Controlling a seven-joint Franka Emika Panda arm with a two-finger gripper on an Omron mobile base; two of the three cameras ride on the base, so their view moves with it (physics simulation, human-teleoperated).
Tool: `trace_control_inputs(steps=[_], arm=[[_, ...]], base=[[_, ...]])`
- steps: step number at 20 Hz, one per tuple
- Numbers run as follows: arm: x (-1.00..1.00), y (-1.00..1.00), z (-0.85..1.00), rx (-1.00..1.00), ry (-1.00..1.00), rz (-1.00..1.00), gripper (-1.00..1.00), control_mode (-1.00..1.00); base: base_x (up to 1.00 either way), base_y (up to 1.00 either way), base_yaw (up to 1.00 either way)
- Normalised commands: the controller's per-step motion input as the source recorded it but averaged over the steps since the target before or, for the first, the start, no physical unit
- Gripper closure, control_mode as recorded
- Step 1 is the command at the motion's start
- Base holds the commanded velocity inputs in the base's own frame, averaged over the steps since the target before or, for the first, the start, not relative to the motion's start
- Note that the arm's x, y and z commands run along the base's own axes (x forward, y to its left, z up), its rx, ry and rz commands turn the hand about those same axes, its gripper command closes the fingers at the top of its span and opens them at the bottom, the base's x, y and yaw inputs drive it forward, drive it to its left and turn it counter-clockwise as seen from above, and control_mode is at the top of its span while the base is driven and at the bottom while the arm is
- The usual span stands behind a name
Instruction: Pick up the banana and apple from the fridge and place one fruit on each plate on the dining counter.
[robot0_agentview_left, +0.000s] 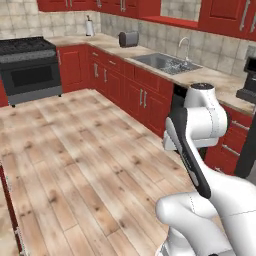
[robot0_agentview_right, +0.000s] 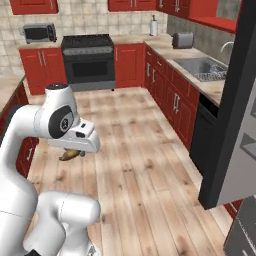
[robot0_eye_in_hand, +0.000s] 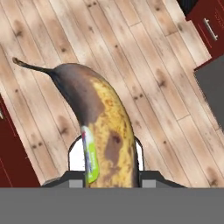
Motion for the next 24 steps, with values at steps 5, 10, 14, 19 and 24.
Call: trace_control_inputs(steps=[5, 10, 14, 19, 24], arm=[[0.0, 0.0, 0.0, 0.0, 0.0, 0.0, 1.0, 1.0], [0.0, 0.0, 0.0, 0.0, 0.0, 0.0, 1.0, 1.0], [0.0, 0.0, 0.0, 0.0, 0.0, 0.0, 1.0, 1.0], [0.0, 0.0, 0.0, 0.0, 0.0, 0.0, 1.0, 1.0], [0.0, 0.0, 0.0, 0.0, 0.0, 0.0, 1.0, 1.0]], base=[[-0.91, 0.12, 0.3], [-1.0, 0.01, 0.26], [-1.0, -0.01, 0.24], [-1.0, 0.0, 0.2], [-1.0, 0.05, 0.2]])
